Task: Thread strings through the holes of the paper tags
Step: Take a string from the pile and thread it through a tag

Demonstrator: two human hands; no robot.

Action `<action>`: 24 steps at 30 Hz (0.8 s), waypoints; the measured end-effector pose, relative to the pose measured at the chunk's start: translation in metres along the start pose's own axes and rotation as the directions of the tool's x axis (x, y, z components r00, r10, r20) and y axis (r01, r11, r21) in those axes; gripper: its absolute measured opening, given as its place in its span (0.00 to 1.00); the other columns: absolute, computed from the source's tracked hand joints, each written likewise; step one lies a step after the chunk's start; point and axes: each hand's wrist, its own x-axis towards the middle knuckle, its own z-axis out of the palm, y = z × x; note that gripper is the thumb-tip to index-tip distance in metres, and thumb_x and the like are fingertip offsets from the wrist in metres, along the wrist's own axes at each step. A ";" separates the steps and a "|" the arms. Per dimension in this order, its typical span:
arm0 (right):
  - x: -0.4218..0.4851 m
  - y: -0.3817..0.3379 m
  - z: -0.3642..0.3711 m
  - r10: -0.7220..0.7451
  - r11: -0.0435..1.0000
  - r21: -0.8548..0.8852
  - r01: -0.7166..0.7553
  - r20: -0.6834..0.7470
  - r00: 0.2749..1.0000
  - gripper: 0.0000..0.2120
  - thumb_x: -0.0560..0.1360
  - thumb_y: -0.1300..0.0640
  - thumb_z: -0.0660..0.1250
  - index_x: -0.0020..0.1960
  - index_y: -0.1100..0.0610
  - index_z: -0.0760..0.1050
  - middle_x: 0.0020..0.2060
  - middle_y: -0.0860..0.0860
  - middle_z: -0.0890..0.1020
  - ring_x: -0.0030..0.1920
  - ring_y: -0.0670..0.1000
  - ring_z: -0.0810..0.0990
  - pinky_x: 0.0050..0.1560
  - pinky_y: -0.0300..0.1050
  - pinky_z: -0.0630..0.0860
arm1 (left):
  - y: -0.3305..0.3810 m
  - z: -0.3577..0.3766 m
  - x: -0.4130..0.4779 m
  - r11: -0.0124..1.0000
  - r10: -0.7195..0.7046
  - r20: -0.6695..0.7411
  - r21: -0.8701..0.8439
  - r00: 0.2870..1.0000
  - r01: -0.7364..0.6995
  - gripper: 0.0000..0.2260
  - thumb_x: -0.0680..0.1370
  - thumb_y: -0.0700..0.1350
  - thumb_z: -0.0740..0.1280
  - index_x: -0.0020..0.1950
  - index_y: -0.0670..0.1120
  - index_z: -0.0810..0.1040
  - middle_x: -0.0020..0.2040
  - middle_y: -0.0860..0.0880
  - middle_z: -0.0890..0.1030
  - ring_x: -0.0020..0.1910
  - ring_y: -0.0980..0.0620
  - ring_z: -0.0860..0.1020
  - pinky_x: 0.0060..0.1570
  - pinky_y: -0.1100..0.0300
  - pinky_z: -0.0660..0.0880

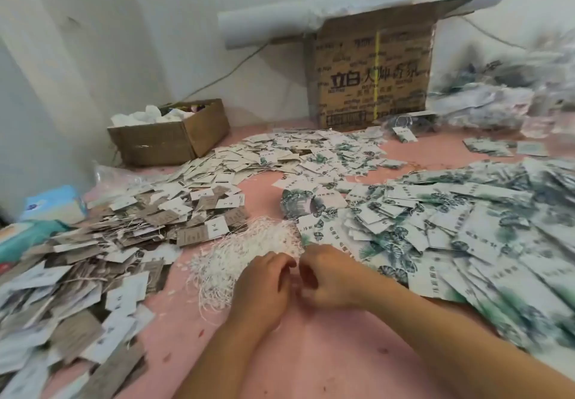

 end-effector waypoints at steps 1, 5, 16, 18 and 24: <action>-0.002 0.000 0.002 -0.028 0.999 -0.019 0.028 0.009 1.000 0.10 0.72 0.52 0.64 0.45 0.60 0.74 0.47 0.56 0.74 0.44 0.55 0.74 0.44 0.41 0.67 | 0.000 0.000 0.000 1.000 -0.004 -0.005 -0.009 1.000 0.004 0.09 0.77 0.41 0.61 0.56 0.49 0.77 0.51 0.53 0.78 0.50 0.52 0.73 0.50 0.56 0.70; -0.004 0.001 0.000 -0.046 0.998 -0.044 0.047 0.028 0.999 0.10 0.73 0.57 0.62 0.48 0.62 0.76 0.54 0.56 0.69 0.46 0.56 0.74 0.49 0.44 0.68 | 0.001 0.001 0.000 0.999 0.039 -0.030 -0.031 0.999 -0.040 0.09 0.76 0.42 0.62 0.55 0.48 0.77 0.50 0.52 0.78 0.51 0.51 0.72 0.51 0.56 0.70; 0.004 0.005 0.005 0.055 0.998 0.026 -0.053 -0.093 0.994 0.07 0.77 0.61 0.58 0.51 0.62 0.72 0.49 0.59 0.78 0.50 0.58 0.76 0.48 0.48 0.68 | -0.003 0.003 0.002 0.995 0.100 -0.092 0.039 0.991 -0.097 0.07 0.78 0.50 0.63 0.51 0.50 0.80 0.51 0.56 0.79 0.54 0.52 0.69 0.53 0.58 0.64; 0.004 0.005 0.003 0.106 0.990 0.106 -0.092 -0.131 0.986 0.05 0.77 0.63 0.59 0.50 0.61 0.72 0.46 0.57 0.80 0.47 0.57 0.77 0.45 0.46 0.68 | -0.003 0.002 0.001 0.997 0.077 -0.089 0.009 0.993 -0.076 0.06 0.78 0.50 0.64 0.49 0.51 0.79 0.50 0.58 0.79 0.54 0.53 0.68 0.51 0.60 0.61; 0.004 0.005 -0.007 0.158 0.944 0.319 -0.086 -0.206 0.966 0.03 0.73 0.63 0.68 0.46 0.61 0.76 0.37 0.52 0.78 0.39 0.50 0.73 0.42 0.42 0.69 | -0.003 0.001 -0.001 0.998 0.031 -0.083 -0.042 0.996 -0.035 0.05 0.79 0.51 0.63 0.46 0.52 0.76 0.41 0.60 0.73 0.48 0.55 0.69 0.48 0.61 0.57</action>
